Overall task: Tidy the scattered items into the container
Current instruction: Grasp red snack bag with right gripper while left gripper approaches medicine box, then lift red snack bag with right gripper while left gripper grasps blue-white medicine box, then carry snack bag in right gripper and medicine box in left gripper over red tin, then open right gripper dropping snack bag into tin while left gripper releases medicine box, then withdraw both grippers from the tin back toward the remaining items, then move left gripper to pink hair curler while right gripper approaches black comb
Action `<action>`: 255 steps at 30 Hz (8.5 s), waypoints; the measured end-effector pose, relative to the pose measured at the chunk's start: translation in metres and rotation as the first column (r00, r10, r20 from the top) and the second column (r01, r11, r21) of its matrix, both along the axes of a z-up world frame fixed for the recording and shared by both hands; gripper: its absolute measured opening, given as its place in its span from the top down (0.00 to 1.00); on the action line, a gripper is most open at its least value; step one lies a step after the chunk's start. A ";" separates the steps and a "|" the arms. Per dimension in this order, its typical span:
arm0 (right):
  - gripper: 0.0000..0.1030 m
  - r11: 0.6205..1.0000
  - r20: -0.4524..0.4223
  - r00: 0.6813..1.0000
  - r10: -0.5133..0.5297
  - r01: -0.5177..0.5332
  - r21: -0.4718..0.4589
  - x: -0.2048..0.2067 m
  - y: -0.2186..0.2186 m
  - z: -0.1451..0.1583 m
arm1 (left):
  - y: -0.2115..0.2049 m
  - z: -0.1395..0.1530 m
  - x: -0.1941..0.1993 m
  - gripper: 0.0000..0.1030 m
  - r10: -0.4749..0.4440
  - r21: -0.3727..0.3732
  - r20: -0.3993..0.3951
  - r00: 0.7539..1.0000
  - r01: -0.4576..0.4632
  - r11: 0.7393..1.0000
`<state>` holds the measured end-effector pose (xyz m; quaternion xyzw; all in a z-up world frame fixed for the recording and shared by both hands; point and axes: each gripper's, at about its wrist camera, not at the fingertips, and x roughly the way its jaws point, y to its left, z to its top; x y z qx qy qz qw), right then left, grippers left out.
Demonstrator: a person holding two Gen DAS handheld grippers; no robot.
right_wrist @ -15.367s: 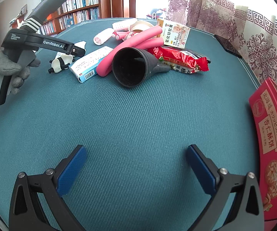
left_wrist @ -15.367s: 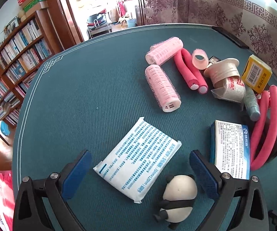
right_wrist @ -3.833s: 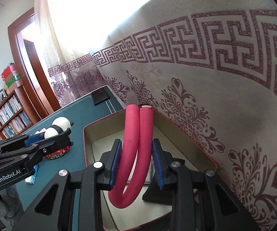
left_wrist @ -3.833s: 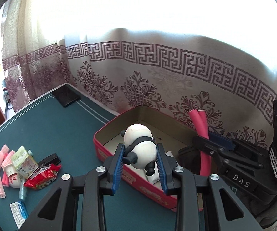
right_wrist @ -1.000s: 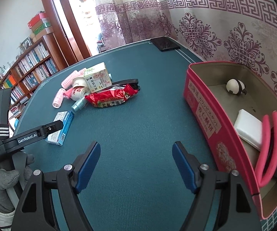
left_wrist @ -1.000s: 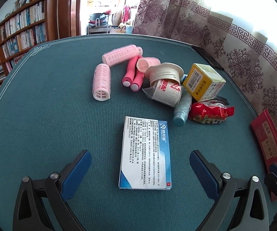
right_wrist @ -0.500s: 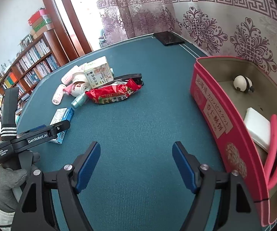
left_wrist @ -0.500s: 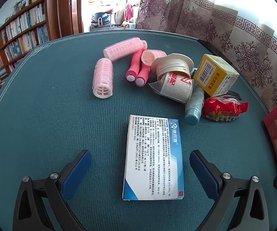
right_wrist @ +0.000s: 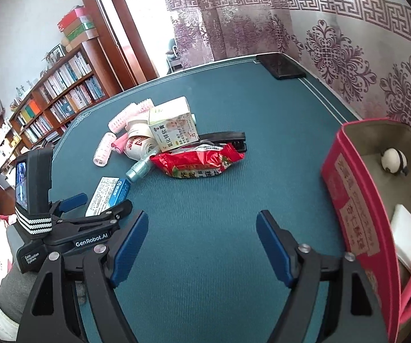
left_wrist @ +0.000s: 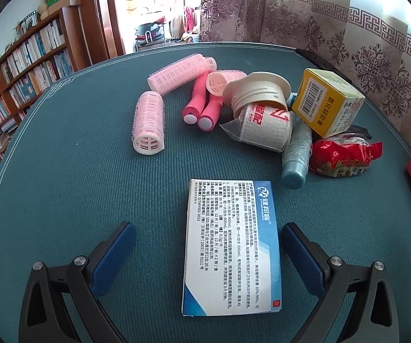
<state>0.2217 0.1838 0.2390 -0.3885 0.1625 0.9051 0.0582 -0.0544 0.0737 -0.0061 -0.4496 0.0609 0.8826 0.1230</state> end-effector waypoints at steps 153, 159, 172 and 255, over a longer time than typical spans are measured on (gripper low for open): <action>0.52 0.907 -0.084 0.906 -0.414 0.419 0.047 0.180 0.139 0.009 | 0.262 0.125 0.120 0.19 -0.601 0.164 -0.172 0.781 0.624 0.764; 0.39 0.909 -0.102 0.908 -0.406 0.413 0.057 0.176 0.132 0.012 | 0.233 0.112 0.105 0.19 -0.533 0.173 -0.134 0.836 0.549 0.818; 0.32 0.923 -0.110 0.923 -0.370 0.378 0.071 0.158 0.107 0.019 | 0.168 0.090 0.086 0.19 -0.404 0.198 -0.080 0.911 0.412 0.889; 0.23 1.000 0.035 0.999 0.004 -0.005 0.017 -0.065 0.007 -0.016 | -0.041 0.015 -0.097 0.64 0.098 0.072 -0.026 0.995 -0.096 0.993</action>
